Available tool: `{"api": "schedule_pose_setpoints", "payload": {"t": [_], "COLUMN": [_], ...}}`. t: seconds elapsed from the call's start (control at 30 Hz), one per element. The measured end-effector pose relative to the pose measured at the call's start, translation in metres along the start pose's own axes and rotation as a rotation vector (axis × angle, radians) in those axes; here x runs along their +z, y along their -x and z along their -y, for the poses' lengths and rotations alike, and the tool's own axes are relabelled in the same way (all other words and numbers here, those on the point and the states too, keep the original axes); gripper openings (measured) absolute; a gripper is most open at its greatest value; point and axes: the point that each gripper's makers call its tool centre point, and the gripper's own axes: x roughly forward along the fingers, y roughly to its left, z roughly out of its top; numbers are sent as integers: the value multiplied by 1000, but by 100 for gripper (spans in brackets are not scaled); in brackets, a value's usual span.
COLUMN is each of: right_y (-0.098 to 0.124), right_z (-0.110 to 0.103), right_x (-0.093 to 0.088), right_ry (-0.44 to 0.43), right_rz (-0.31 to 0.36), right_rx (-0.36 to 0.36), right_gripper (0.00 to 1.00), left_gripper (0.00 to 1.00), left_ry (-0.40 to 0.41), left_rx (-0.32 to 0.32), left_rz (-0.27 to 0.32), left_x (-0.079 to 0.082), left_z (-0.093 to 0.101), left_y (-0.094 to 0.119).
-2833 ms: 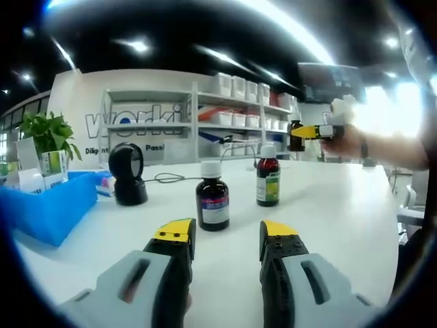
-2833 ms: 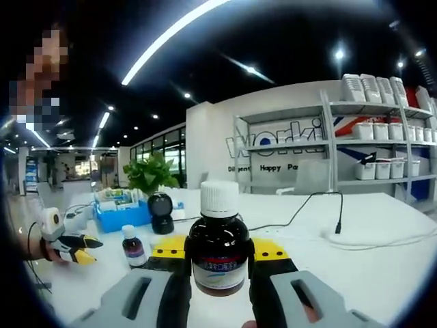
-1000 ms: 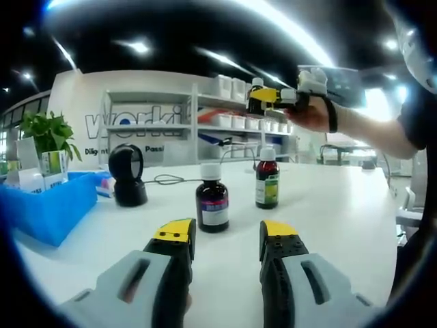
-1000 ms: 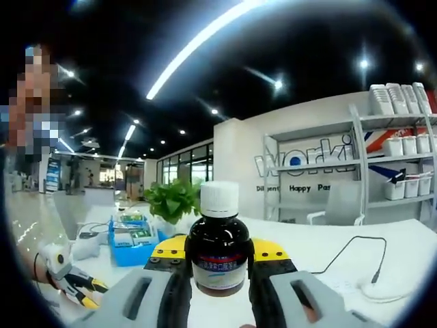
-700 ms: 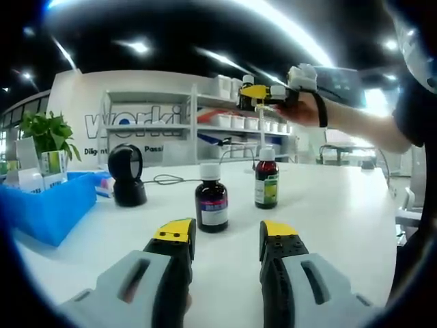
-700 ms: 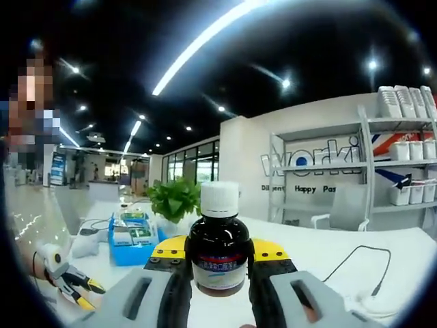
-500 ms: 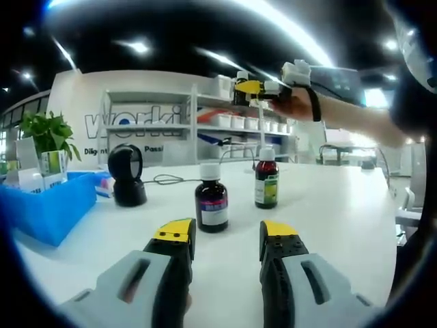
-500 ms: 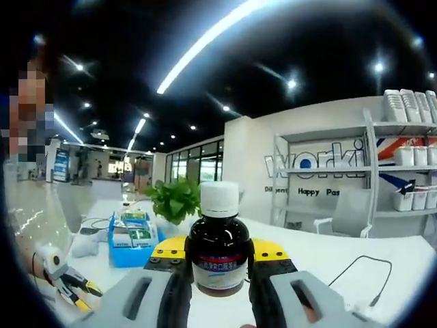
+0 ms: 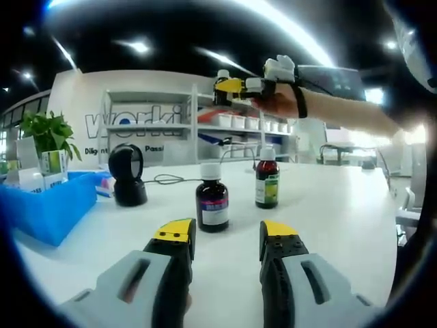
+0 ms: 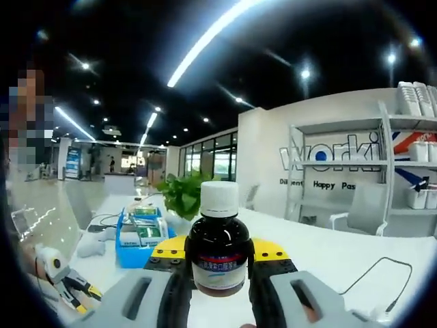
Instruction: Rotate the medicine bottle to make it face forward pick up the medicine bottle inspect the drug traceability code place the medicine on the table
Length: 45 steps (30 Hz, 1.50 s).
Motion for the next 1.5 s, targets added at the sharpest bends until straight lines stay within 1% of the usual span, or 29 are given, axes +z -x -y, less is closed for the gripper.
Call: {"api": "schedule_pose_setpoints", "payload": {"t": [0.33,0.5,0.73,0.83,1.03,1.17,1.27,1.4,1.5], "right_y": [-24,-38,-53,-61,-68,-72,-74,-75,-76], "right_z": [-13,-22,-22,-27,-35,-35,-29,-29,-28], "right_x": [-13,-28,-44,-53,-68,-73,-75,-85,-92], "right_ry": [-9,-2,-12,-15,-7,-21,-37,-39,-27], "right_rz": [2,-18,-46,-61,-92,-96,-95,-103,-116], "right_rx": [13,32,48,62,86,96,104,130,128], "right_gripper": [27,27,27,27,27,27,27,27,27], "left_gripper": [28,28,28,28,28,28,28,28,28], "left_ry": [5,5,4,2,2,4,3,4,5], "left_rx": [-2,-6,-9,-8,-13,-13,-13,-13,-14], "left_rz": [7,9,12,10,10,10,10,10,10], "left_x": [2,2,3,2,2,2,2,2,2], "left_z": [0,1,2,2,2,2,2,2,2], "left_y": [1,1,1,1,1,1,1,1,1]}}
